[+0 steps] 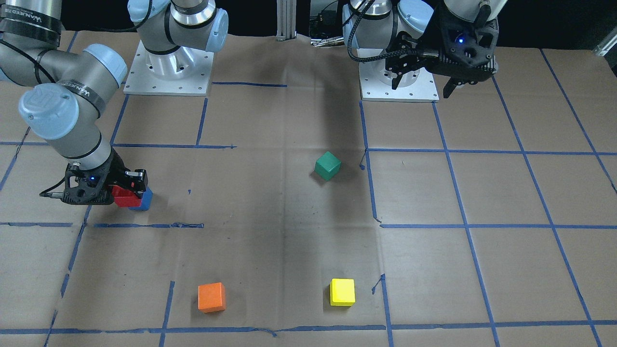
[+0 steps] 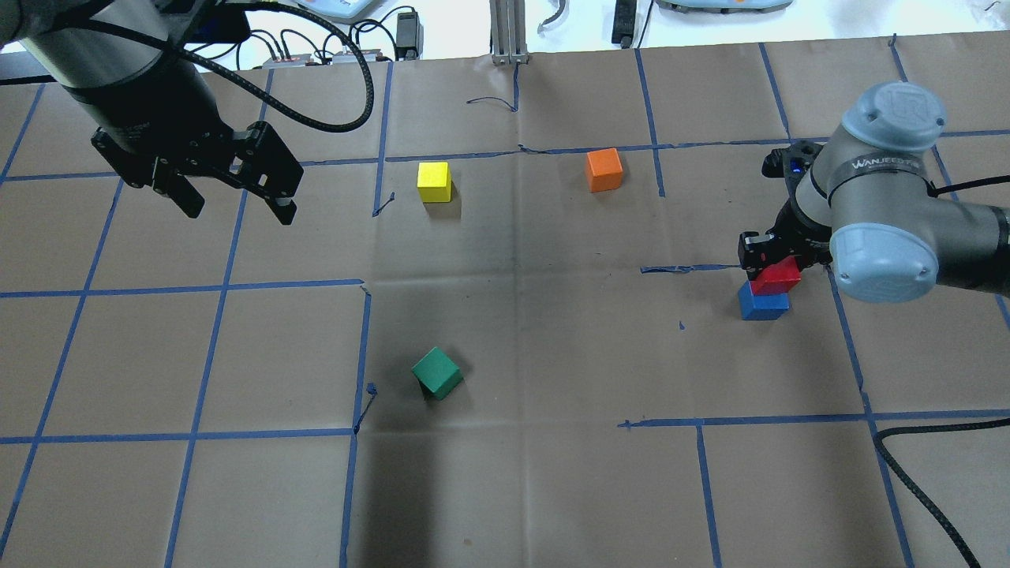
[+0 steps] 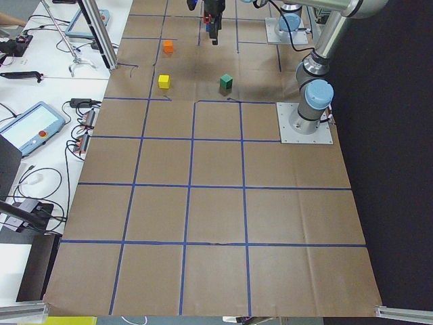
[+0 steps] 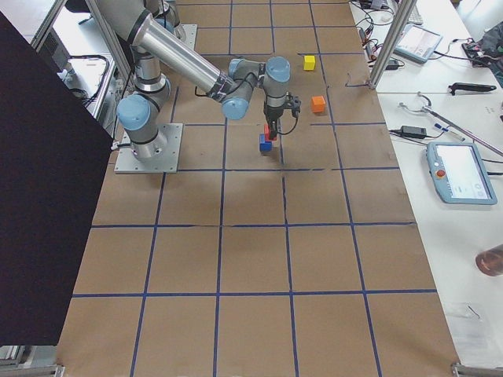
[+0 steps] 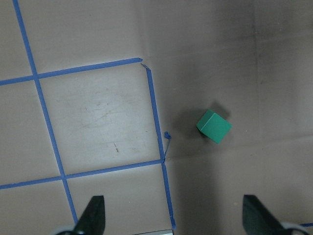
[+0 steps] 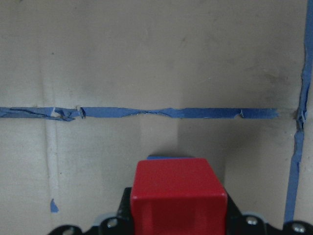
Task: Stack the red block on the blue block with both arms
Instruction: 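Lower the red cube onto the blue cube with the right gripper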
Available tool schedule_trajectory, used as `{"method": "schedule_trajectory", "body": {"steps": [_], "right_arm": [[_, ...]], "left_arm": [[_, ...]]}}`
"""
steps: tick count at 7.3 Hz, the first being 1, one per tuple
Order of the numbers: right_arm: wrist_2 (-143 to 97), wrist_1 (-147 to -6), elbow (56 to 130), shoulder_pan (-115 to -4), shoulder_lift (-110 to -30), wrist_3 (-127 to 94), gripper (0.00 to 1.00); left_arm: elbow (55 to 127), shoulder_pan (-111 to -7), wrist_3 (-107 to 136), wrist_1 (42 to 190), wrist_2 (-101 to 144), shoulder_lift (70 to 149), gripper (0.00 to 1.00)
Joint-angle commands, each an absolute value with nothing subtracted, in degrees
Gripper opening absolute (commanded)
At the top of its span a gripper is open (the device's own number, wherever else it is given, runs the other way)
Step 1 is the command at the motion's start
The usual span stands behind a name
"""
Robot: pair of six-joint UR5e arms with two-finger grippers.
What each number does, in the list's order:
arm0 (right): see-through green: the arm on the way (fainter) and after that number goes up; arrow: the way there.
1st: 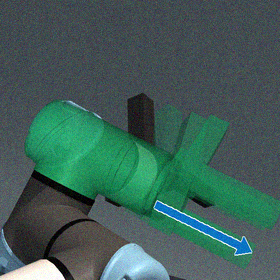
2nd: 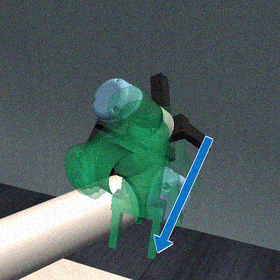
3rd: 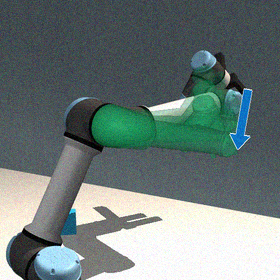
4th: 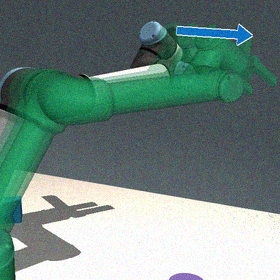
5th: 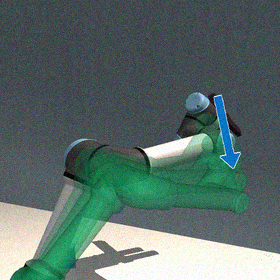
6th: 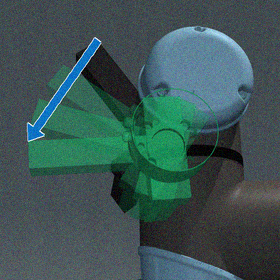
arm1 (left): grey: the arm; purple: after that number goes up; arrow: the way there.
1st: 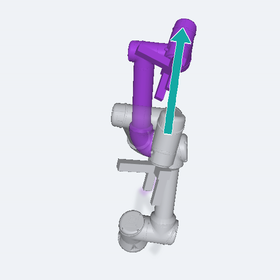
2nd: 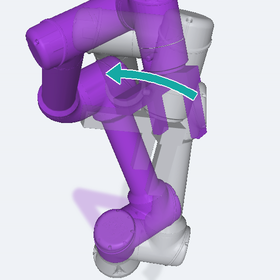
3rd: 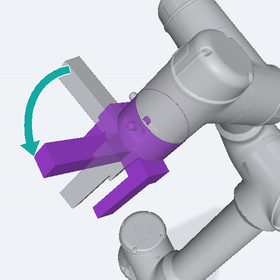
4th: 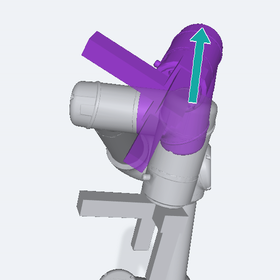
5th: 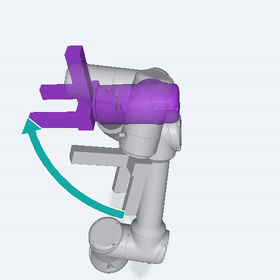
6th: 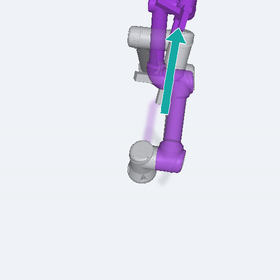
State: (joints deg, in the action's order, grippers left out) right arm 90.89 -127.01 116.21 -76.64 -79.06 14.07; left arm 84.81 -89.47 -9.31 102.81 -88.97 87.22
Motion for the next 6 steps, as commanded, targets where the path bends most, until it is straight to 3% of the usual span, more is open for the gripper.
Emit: {"method": "schedule_trajectory", "body": {"steps": [1,6], "right_arm": [[90.97,-126.92,116.37,-76.64,-79.71,13.89,0.1],[90.7,-125.69,116.72,-76.55,-79.63,12.92,0.1]], "left_arm": [[84.81,-89.47,-9.32,102.4,-88.95,87.01,1.0],[84.9,-89.38,-9.49,102.3,-89.38,87.8,1.0]]}}
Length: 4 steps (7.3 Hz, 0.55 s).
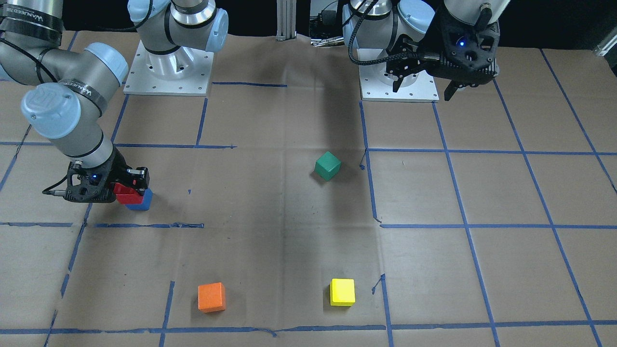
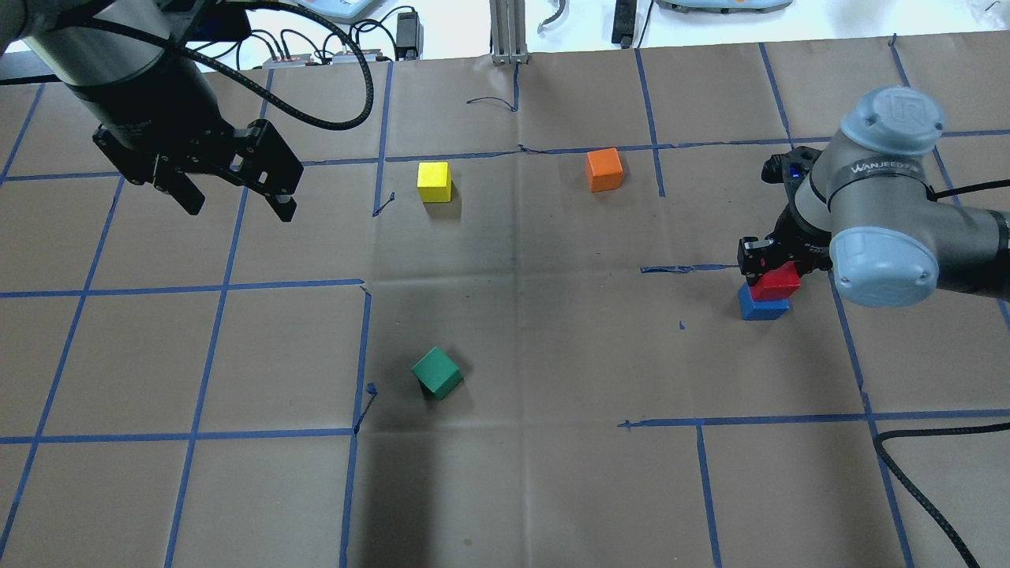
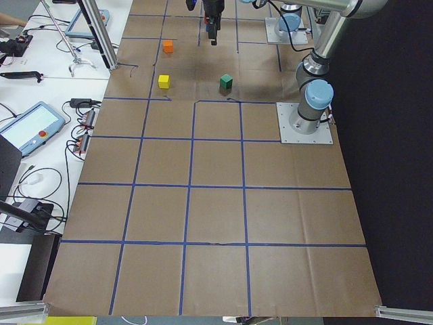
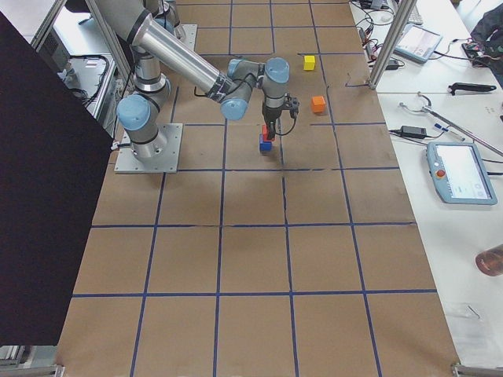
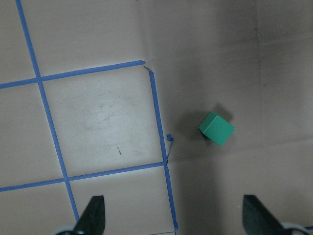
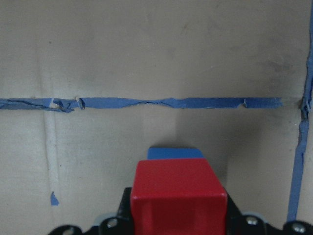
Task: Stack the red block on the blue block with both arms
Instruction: 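Lower the red cube onto the blue cube with the right gripper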
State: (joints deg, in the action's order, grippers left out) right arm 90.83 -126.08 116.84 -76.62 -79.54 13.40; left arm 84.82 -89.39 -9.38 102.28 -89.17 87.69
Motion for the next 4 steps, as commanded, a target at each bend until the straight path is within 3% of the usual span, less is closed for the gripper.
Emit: {"method": "schedule_trajectory", "body": {"steps": [1,4], "right_arm": [[90.79,-125.77,116.72,-76.55,-79.63,12.83,0.1],[90.97,-125.6,116.72,-76.46,-79.63,9.94,0.1]], "left_arm": [[84.9,-89.38,-9.41,103.0,-89.38,87.8,1.0],[84.64,-89.65,-8.71,106.58,-88.69,85.35,1.0]]}}
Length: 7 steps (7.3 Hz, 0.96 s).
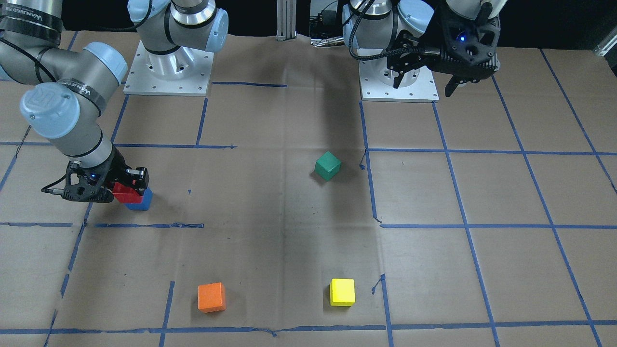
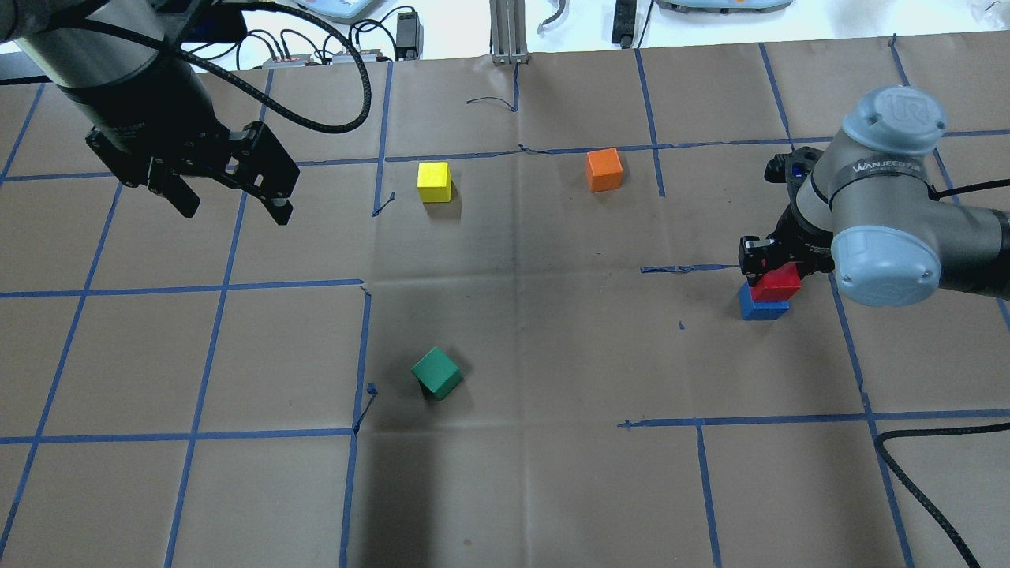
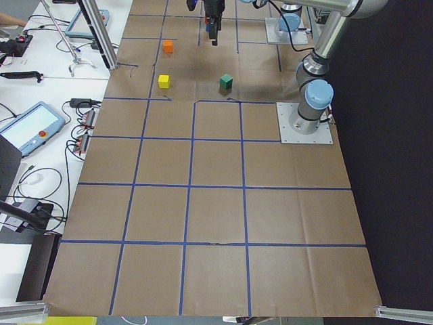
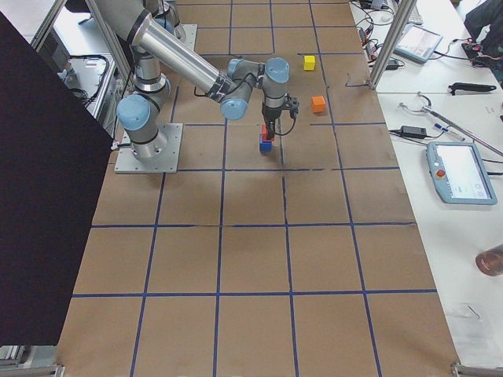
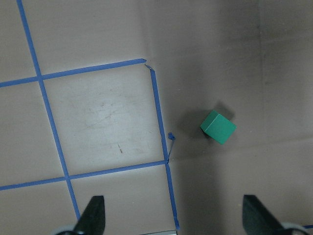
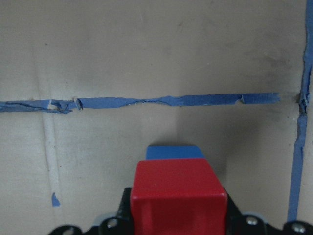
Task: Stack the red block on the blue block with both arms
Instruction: 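Lower the red cube onto the blue cube with the right gripper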
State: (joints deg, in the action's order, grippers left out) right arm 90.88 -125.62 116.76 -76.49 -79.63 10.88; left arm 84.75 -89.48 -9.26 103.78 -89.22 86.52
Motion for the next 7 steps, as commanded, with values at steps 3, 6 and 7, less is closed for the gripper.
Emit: {"method": "schedule_trajectory", "body": {"steps": [3,6,7], "right_arm": [[91.05,-125.6,116.81,-76.38,-79.54,9.23,0.1],[91.14,-125.51,116.89,-76.29,-79.54,9.23,0.13],[91.14,-125.33,116.89,-76.2,-79.54,9.49,0.13]], "left_arm": [[84.9,-89.3,-9.49,108.38,-89.82,84.11,1.0],[84.82,-88.86,-9.31,103.38,-89.47,89.72,1.0],[84.81,-88.86,-8.97,103.1,-89.56,90.43,1.0]]}}
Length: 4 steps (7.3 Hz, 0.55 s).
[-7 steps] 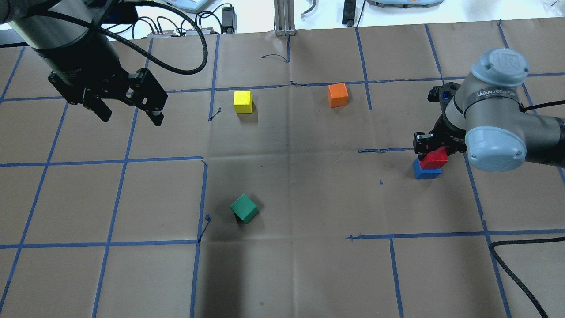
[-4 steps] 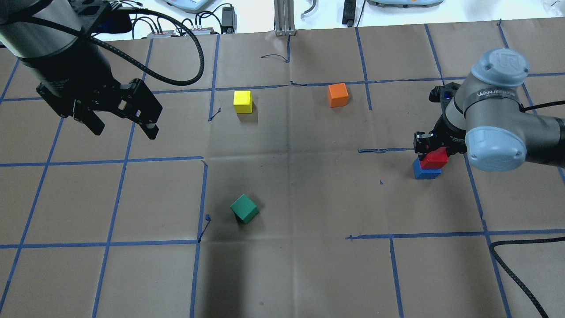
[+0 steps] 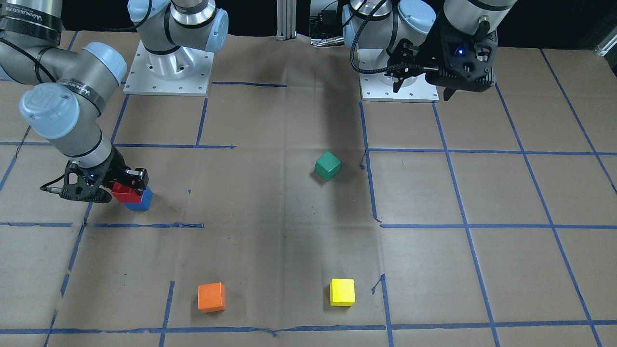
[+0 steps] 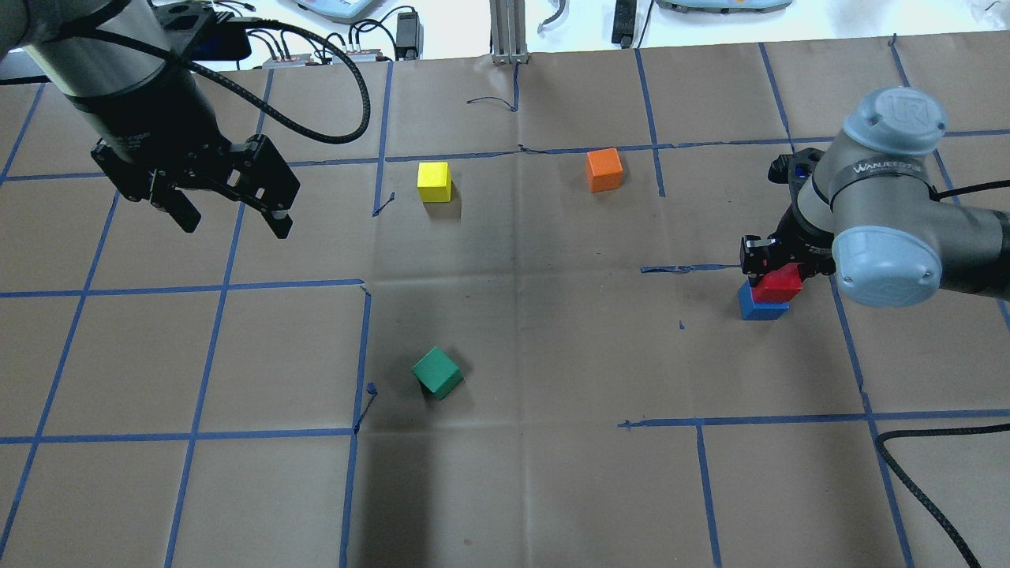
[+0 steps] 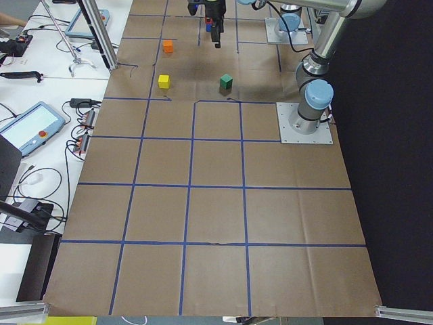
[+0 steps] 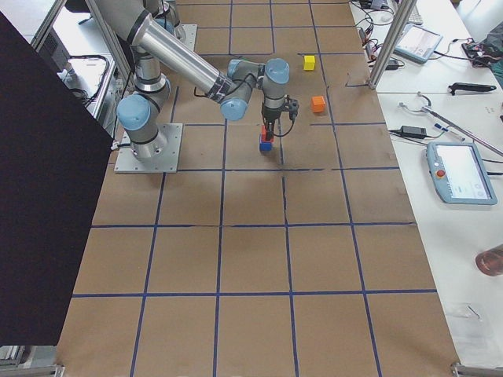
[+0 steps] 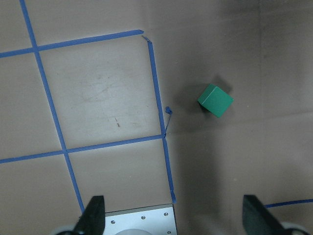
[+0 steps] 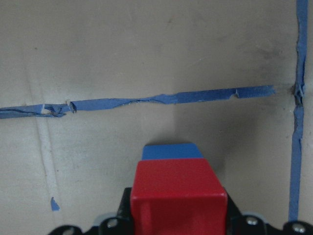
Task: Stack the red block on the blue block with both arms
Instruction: 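Lower the red cube onto the blue cube with the right gripper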
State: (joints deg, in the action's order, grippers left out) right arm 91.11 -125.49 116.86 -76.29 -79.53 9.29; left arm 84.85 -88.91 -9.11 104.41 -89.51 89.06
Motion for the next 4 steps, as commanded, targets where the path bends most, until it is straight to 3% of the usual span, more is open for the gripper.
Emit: {"method": "schedule_trajectory", "body": {"steps": [1,2,3,4], "right_arm": [[91.14,-125.42,116.89,-76.11,-79.54,10.1,0.13],[91.14,-125.42,116.89,-76.11,-79.54,10.11,0.13],[91.14,-125.42,116.81,-76.11,-79.54,10.19,0.32],[91.23,-125.42,116.81,-76.11,-79.54,10.2,0.81]], "left_arm": [[84.81,-88.86,-9.05,103.01,-89.56,89.57,1.0],[84.55,-88.94,-8.62,102.57,-89.56,89.3,1.0],[84.72,-88.95,-9.57,99.87,-89.65,89.3,1.0],[83.42,-88.77,-9.75,98.71,-91.39,88.6,1.0]]}}
